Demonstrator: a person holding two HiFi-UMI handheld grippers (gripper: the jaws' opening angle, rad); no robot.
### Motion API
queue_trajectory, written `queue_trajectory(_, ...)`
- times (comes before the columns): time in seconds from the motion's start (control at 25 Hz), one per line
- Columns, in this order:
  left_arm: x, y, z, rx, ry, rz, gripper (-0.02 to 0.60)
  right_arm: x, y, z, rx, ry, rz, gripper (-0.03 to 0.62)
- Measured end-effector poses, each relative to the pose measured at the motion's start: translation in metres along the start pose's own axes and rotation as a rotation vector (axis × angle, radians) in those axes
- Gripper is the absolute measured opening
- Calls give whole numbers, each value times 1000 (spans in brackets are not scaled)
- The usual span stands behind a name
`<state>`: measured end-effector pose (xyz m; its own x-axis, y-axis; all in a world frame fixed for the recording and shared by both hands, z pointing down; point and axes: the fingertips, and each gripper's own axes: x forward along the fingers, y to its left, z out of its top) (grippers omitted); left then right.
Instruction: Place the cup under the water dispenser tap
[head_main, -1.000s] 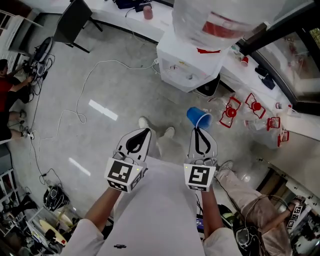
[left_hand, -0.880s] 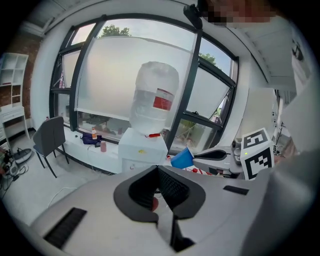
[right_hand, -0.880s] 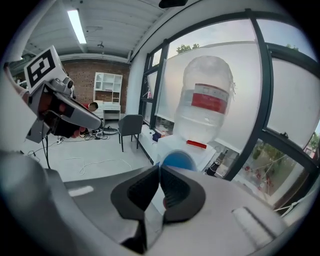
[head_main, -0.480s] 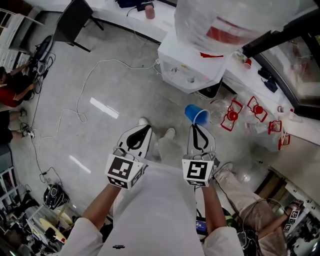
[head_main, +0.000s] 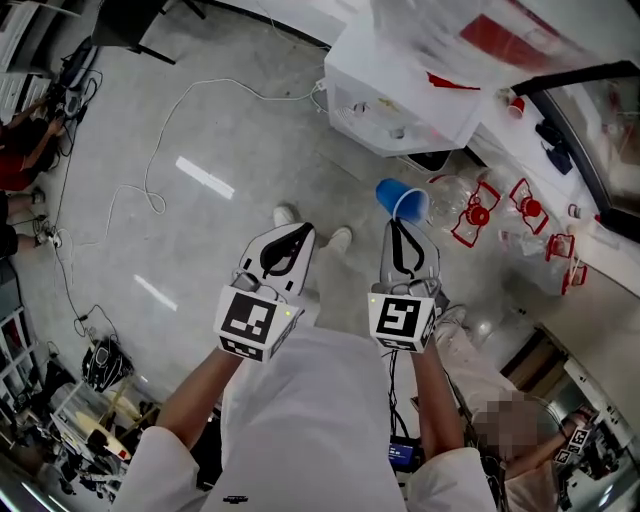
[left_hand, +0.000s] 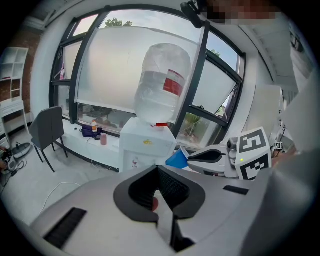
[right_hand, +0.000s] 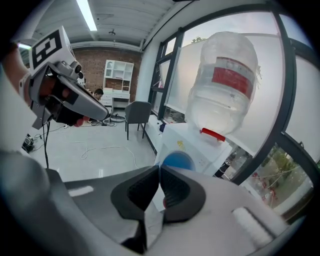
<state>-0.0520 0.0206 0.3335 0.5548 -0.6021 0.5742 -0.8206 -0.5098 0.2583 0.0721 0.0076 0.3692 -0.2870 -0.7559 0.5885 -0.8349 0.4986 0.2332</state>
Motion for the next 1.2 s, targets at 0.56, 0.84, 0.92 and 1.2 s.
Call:
queue_trajectory(0.56,53,21,-45,-12,9,15,2,68,9,-49,-75,27,15,23)
queue_trajectory(0.84,69,26,-64,-9,23,16,2,91,8,-76,-77,41,3,23)
queue_trajectory(0.92,74,28,-66,-19,20,22,2,97,6,-82,-78,46,-1,23)
queue_trajectory(1.2,97,33,-76,-37,28,23,2,119,-1,-100,-100,63,1,23)
